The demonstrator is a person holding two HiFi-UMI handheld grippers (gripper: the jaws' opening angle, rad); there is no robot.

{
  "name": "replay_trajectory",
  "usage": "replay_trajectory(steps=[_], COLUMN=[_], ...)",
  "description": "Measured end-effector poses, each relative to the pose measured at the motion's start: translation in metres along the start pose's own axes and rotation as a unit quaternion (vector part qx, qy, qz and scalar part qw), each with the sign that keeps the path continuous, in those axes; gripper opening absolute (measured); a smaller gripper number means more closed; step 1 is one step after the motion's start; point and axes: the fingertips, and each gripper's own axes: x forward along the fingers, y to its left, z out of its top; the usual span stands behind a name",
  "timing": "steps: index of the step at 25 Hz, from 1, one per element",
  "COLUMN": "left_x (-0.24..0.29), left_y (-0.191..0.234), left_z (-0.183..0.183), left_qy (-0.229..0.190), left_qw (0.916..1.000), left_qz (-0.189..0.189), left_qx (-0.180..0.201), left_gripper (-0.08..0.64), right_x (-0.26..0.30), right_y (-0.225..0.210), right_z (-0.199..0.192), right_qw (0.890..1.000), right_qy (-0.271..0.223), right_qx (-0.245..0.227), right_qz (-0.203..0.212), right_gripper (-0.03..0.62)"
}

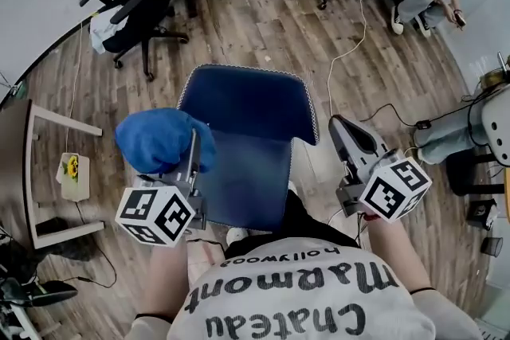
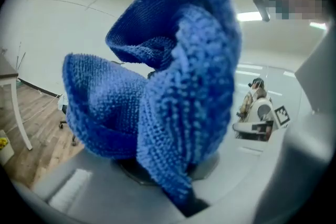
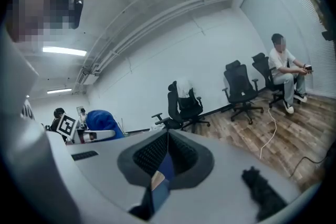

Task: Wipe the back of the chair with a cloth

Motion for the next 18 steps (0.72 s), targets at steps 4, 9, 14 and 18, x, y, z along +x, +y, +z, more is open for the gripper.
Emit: replay_trajectory(steps=[4,9,14,18], left_x=[0.048,0.081,0.103,0.114], left_y=[0.037,0.076,0.09,0.097], left_z=[-0.057,-0.117,-0.157,-0.165], left_qy=[0.095,0.207,0.308,0.356], left_qw=[0.9945,0.9746,0.9475,0.9308], left_qz=[0.044,0.082,0.084,0.078], left_qx=[0.0,-0.021,0.016,0.034], left_gripper=[0.035,0.037,0.04,0.04], right_x=[0.003,0.004,-0.002,-0.006], right_y=[-0.026,-0.039,-0.048,-0.049], right_z=[-0.006,-0.015,-0.033,-0.037], right_qw=[1.0,0.999,0.998,0.997], right_qy=[0.012,0.025,0.032,0.029], right_qx=[0.002,0.017,0.039,0.05], right_qz=[-0.019,-0.03,-0.041,-0.05], right_gripper=[0.015,0.015,0.015,0.015])
